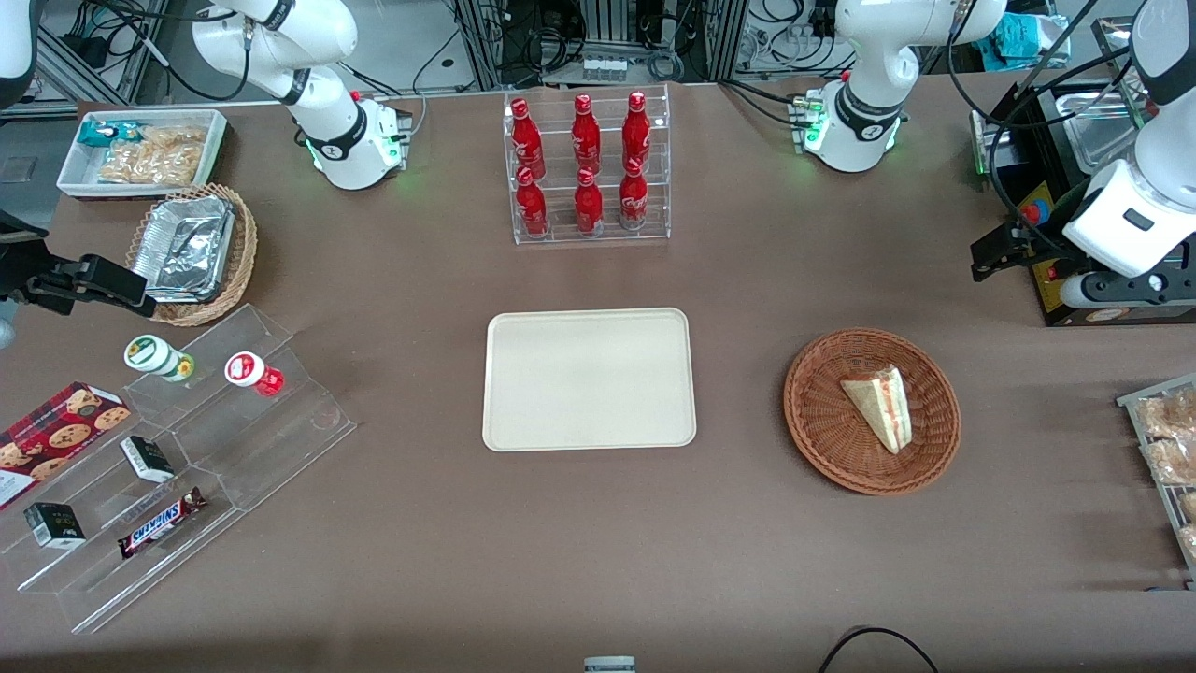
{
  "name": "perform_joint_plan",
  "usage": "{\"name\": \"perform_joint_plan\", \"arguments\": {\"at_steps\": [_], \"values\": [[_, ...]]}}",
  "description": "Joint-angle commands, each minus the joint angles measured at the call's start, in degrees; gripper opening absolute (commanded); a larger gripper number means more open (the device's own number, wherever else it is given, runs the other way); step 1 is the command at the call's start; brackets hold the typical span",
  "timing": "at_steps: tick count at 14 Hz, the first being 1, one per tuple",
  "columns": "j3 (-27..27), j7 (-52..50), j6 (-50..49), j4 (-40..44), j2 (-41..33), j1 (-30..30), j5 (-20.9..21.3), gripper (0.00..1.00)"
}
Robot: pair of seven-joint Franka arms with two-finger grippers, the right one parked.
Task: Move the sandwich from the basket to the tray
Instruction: 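Move the left gripper over the wicker basket toward the wrapped sandwich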
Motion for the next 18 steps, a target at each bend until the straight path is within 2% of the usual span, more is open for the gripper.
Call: {"name": "perform_joint_plan", "arguments": {"at_steps": [1, 6, 10, 14, 16, 18], "values": [[0.13, 0.82, 0.29, -0.48, 0.28, -1.02, 0.58, 1.0], [0.04, 0.73, 2.56, -3.82, 3.61, -1.38, 0.5, 1.0], [0.04, 0.64, 19.05, -17.24, 3.71, -1.38, 0.59, 1.0], [0.12, -3.02, 41.2, -31.05, 3.71, -1.12, 0.24, 1.0], [0.13, -9.78, 46.77, -33.27, 5.11, -1.12, 0.24, 1.0], [0.04, -18.03, 47.23, -32.75, 7.04, -1.2, 0.15, 1.0]]}}
